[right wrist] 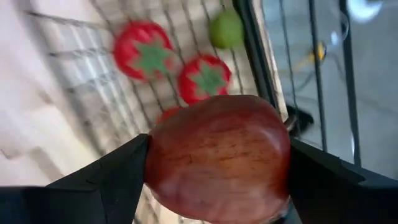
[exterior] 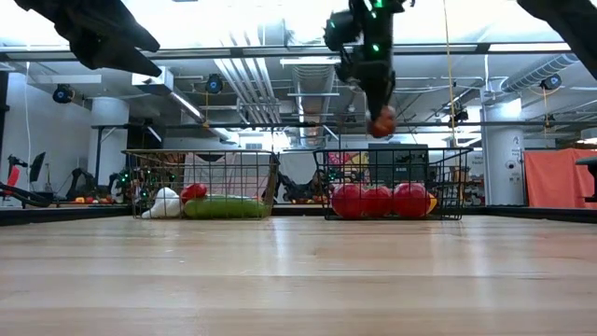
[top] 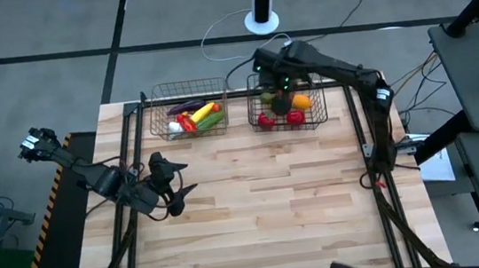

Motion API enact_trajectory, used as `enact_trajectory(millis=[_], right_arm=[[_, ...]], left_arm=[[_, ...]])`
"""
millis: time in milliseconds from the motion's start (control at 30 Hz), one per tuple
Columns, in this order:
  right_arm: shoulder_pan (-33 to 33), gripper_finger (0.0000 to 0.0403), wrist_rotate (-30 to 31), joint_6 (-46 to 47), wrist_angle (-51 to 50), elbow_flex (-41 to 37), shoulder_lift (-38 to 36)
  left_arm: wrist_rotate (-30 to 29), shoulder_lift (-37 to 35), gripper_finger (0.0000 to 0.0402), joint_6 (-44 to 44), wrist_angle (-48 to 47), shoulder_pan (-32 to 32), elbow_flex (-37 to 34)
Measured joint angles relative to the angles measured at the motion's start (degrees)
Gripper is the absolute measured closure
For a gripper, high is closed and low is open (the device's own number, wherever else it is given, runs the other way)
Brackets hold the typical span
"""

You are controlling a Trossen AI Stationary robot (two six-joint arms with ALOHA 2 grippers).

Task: Sort produce into baskets
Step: Put the red apple into the right wire basket, then return to Home Position

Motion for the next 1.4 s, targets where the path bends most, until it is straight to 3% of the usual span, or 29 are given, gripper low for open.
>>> enact_trajectory(millis=[333, 633, 967, 1167, 1267, 1400], right_arm=[[-10.05, 0.0087, 0.05, -7.00, 0.95, -8.58, 0.04], [-11.20, 0.0087, 0.32, -14.70, 7.63, -18.28, 0.13], [-11.59, 0.0040, 0.46, -11.24, 7.96, -19.39, 0.13], [-11.59, 0.0036, 0.40, -11.07, 7.68, -18.20, -0.02], [-11.48, 0.0035, -2.55, -8.54, 7.93, -16.89, -1.12], [-10.39, 0.0035, -12.57, -3.91, 13.02, -17.24, -4.76]], left_arm=[[-0.67, 0.91, 0.0086, -0.42, 0.28, 0.00, 0.00], [-2.80, 4.14, 0.0086, -0.61, 0.29, -0.02, 0.00], [-2.93, 5.84, 0.0086, -0.66, 0.42, 0.00, 0.00], [-2.93, 6.26, 0.0086, -1.12, 0.46, 0.00, 0.00], [-2.84, 6.43, 0.0086, -1.68, 0.75, 0.00, 0.00], [-0.91, 6.87, 0.0086, -1.62, 1.94, -0.01, 0.00]])
